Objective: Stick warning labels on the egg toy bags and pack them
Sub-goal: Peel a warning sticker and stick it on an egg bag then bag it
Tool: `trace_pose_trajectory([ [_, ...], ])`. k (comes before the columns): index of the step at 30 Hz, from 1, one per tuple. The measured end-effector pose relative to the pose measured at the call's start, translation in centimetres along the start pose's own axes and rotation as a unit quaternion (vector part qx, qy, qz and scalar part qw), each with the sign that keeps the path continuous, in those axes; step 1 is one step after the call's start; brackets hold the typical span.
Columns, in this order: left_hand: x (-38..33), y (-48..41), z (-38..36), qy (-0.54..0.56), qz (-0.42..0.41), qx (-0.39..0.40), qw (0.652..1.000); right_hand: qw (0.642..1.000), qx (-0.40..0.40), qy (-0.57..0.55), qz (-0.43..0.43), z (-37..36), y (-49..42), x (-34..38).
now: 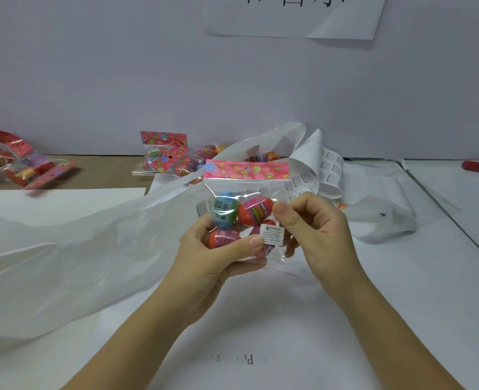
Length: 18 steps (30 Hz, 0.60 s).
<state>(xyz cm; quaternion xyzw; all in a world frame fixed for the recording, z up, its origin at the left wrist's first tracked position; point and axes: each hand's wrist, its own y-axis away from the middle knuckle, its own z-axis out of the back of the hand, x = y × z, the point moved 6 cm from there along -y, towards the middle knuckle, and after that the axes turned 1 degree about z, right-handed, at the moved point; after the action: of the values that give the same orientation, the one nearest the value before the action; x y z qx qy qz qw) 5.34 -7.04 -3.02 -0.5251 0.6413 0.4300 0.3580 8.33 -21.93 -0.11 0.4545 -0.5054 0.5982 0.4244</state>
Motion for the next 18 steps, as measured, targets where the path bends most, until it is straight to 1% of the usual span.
trace_pose_trajectory([
  [6,-0.2,-0.2,0.3,-0.004,0.025,0.009,1.000,0.999,0.029,0.042,-0.012,1.0,-0.5,0.0],
  [12,-0.5,0.0,0.0,0.010,0.007,0.022,1.000,0.998,0.033,-0.038,-0.043,0.2,-0.6,-1.0],
  [14,-0.8,0.0,0.2,0.024,-0.005,-0.005,1.000,0.997,0.030,-0.062,-0.048,0.1,-0.6,-1.2],
  [16,-1.1,-0.2,1.0,0.026,-0.025,-0.056,0.998,0.995,0.025,-0.082,-0.050,0.2,-0.6,-1.3],
  [18,-1.4,-0.1,1.5,0.019,-0.049,-0.091,0.994,0.994,0.017,-0.098,-0.052,0.2,-0.6,-1.3],
])
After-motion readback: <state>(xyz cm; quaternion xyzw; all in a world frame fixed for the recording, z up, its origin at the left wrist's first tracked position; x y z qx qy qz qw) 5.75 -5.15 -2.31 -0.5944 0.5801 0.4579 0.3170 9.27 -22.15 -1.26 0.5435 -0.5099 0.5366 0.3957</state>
